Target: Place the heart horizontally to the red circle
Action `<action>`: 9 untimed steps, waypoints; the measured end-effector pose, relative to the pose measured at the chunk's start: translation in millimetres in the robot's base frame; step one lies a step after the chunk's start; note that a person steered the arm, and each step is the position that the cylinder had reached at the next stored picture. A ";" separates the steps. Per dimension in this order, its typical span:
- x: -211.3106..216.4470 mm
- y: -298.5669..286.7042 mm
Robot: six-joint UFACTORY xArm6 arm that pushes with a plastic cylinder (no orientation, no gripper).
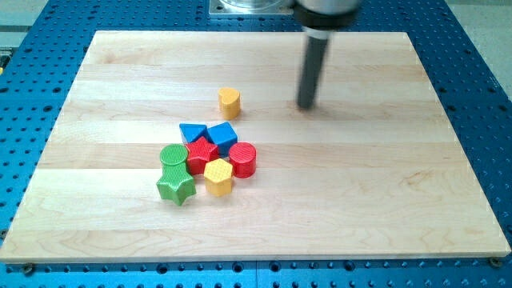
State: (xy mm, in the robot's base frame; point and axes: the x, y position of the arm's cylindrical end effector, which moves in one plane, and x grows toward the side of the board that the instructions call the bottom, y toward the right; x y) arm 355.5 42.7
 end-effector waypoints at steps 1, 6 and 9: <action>-19.7 -94.1; 79.4 14.5; 58.0 -1.1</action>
State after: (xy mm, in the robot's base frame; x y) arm 413.5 41.5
